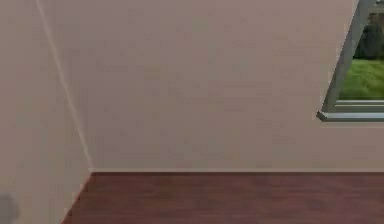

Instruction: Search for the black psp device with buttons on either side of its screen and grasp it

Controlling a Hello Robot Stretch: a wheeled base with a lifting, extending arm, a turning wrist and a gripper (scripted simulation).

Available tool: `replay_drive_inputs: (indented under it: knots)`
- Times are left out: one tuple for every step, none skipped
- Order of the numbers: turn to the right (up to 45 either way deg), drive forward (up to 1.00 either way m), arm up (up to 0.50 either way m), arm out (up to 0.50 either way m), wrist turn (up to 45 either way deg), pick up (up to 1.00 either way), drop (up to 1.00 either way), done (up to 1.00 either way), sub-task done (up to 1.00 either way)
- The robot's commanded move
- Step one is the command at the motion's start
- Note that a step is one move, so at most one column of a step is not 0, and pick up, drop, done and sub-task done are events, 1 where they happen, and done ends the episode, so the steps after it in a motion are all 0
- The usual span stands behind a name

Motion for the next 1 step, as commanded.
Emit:
replay_drive_inputs:
  knots:
    - [45.0,0.0,0.0,0.0,0.0,0.0,0.0,0.0,0.0]
